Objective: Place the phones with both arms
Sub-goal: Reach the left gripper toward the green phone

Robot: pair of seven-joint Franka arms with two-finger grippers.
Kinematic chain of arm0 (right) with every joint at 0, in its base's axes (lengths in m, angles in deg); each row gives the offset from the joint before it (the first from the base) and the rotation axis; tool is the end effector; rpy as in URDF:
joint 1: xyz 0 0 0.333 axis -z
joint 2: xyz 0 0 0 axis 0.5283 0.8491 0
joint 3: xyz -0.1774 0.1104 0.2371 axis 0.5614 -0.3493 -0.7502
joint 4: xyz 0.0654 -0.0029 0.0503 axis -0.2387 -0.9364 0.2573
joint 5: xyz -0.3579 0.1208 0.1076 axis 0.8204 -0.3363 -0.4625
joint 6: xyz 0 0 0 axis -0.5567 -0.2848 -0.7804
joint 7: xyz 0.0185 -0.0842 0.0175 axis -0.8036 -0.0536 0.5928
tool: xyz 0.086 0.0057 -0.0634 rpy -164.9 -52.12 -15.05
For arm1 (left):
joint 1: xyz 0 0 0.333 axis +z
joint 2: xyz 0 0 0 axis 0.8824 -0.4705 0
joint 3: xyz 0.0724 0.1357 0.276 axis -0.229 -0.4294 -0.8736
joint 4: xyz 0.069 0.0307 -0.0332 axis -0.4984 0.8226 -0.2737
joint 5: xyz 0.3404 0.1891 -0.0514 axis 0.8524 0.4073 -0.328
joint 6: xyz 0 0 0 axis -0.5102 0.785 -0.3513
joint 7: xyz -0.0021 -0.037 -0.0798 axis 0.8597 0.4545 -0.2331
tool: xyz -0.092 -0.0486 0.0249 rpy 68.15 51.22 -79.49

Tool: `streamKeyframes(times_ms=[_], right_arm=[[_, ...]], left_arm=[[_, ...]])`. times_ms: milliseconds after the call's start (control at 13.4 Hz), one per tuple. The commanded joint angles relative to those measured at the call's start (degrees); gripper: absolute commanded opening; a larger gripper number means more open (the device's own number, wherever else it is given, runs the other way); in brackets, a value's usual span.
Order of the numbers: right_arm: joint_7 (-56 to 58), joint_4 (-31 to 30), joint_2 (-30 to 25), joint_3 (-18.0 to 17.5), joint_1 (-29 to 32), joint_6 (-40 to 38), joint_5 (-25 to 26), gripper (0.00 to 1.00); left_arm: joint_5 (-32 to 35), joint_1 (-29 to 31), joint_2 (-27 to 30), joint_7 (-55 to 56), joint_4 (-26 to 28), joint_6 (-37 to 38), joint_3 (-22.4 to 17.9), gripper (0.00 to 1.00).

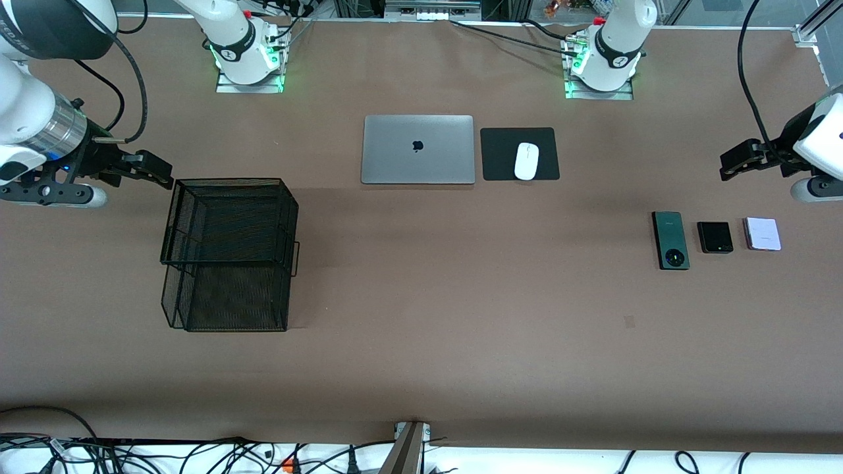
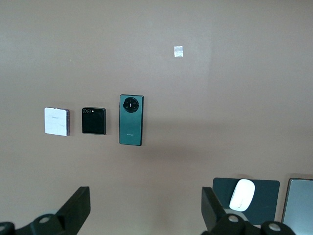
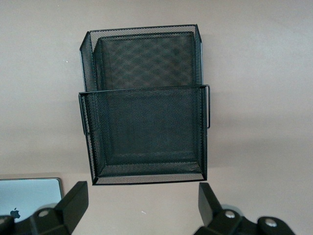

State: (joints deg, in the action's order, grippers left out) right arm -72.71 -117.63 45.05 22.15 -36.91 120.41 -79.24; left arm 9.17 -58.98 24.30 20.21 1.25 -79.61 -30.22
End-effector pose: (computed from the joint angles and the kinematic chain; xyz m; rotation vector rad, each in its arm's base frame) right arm 0.5754 0.0591 0.5545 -3.1319 0.0761 0.0647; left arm 0.5718 -0.0006 0.6001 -3.0648 -0.0997 0.1437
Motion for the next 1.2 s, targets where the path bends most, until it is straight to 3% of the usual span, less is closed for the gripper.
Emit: streamKeyframes(times_ms=[0,673,1122], right_arm=[[0.4,-0.4,-0.1,-0.2,0.1,0.9,-1.1,0.99],[1.2,0.0,-0.1,0.2,-0.3,-0.8,-1.0,1.00],[0.3,-0.1,-0.1,0.3,-0.3,-1.8,-0.9,1.00]], left_arm=[[0.6,0.1,0.3,-0.7,-0.7,0.3,0.2,1.00],[0.9,2.4,-0.8,-4.8,0.3,-0.8,-0.1,1.00],[0.8,6.7,-1.4,-9.2,10.5,-14.6,-0.1,1.00]])
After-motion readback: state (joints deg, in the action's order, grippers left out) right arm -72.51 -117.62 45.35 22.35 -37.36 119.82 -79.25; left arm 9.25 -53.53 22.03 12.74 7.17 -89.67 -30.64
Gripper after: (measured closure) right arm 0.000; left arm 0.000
